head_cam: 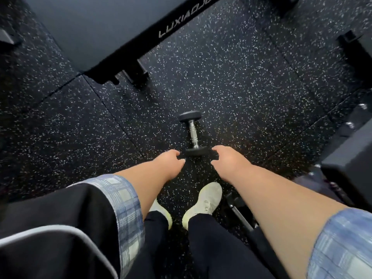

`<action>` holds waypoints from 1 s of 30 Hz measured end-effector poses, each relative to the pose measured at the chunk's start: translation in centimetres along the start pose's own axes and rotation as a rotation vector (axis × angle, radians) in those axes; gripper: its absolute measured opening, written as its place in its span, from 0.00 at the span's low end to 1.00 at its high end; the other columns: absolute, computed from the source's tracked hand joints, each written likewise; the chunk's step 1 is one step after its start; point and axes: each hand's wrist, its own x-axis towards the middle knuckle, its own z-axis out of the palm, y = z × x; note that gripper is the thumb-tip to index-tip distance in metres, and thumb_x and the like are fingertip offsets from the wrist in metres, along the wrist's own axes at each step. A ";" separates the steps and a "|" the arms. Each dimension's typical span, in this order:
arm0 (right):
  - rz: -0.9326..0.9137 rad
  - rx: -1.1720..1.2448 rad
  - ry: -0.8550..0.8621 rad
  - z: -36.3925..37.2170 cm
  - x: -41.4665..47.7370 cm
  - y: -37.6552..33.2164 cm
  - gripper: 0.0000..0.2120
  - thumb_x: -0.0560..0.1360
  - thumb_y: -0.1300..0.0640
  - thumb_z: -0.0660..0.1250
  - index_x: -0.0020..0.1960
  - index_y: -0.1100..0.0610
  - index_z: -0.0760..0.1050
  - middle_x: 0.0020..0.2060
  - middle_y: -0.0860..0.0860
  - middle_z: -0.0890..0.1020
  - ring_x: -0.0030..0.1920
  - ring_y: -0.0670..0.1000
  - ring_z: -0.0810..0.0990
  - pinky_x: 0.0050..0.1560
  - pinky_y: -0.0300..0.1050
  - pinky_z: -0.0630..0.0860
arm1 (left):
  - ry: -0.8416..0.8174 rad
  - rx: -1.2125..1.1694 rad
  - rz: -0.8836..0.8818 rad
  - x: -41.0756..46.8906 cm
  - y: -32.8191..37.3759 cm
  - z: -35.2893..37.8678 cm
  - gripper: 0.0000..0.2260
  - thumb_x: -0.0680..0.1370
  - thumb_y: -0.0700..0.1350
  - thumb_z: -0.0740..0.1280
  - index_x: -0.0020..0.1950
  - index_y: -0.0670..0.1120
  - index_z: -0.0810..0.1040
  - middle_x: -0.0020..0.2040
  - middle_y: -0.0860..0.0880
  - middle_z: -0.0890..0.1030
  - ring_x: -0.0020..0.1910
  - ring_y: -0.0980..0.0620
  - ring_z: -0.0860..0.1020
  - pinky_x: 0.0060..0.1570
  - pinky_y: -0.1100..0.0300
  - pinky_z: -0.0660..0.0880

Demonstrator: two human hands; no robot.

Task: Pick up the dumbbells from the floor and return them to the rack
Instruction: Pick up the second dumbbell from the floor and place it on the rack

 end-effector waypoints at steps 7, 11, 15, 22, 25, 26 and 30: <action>0.011 0.075 0.064 10.9 14.4 2.1 0.18 0.76 0.60 0.63 0.64 0.48 0.74 0.54 0.52 0.78 0.53 0.57 0.79 0.57 0.51 0.76 | 0.015 0.055 0.090 18.6 -2.0 3.8 0.24 0.81 0.53 0.58 0.76 0.49 0.63 0.71 0.47 0.73 0.68 0.46 0.72 0.66 0.55 0.68; -0.059 -0.068 0.084 14.3 20.2 4.2 0.23 0.73 0.59 0.69 0.66 0.50 0.71 0.58 0.50 0.73 0.61 0.56 0.72 0.61 0.53 0.73 | 0.031 -0.079 0.131 25.6 -1.5 5.5 0.26 0.82 0.51 0.58 0.78 0.44 0.58 0.71 0.46 0.73 0.66 0.46 0.74 0.64 0.56 0.69; -0.088 -0.212 -0.032 16.8 23.3 5.7 0.30 0.72 0.58 0.69 0.71 0.47 0.65 0.61 0.50 0.71 0.64 0.56 0.68 0.61 0.53 0.71 | 0.028 -0.322 0.072 30.5 0.6 6.9 0.23 0.79 0.50 0.61 0.72 0.43 0.67 0.64 0.42 0.78 0.60 0.42 0.77 0.63 0.52 0.72; -0.277 -0.349 0.095 18.0 23.7 5.6 0.19 0.77 0.58 0.62 0.67 0.49 0.68 0.55 0.54 0.75 0.61 0.60 0.70 0.62 0.55 0.68 | -0.053 -0.824 -0.062 33.4 1.7 9.2 0.17 0.77 0.48 0.66 0.62 0.39 0.75 0.58 0.37 0.80 0.56 0.37 0.80 0.58 0.42 0.77; -0.390 -0.332 0.128 17.6 21.9 5.3 0.20 0.75 0.57 0.67 0.66 0.49 0.68 0.51 0.53 0.76 0.53 0.57 0.74 0.55 0.52 0.70 | -0.102 -0.983 -0.113 31.7 0.6 8.8 0.05 0.78 0.46 0.67 0.48 0.44 0.76 0.48 0.43 0.81 0.46 0.43 0.81 0.59 0.44 0.76; -0.426 -0.321 0.136 17.2 20.9 4.9 0.21 0.75 0.55 0.69 0.66 0.49 0.68 0.51 0.52 0.76 0.52 0.56 0.75 0.55 0.52 0.70 | -0.114 -1.000 -0.107 30.6 0.1 8.4 0.05 0.79 0.45 0.66 0.46 0.44 0.76 0.43 0.45 0.80 0.41 0.46 0.80 0.57 0.46 0.77; -0.516 -0.090 0.101 12.9 15.5 1.5 0.23 0.71 0.43 0.71 0.61 0.50 0.71 0.51 0.51 0.78 0.52 0.56 0.77 0.54 0.54 0.74 | -0.066 -1.020 -0.127 23.4 -1.6 4.5 0.09 0.80 0.45 0.64 0.41 0.44 0.75 0.35 0.48 0.78 0.29 0.51 0.78 0.31 0.60 0.77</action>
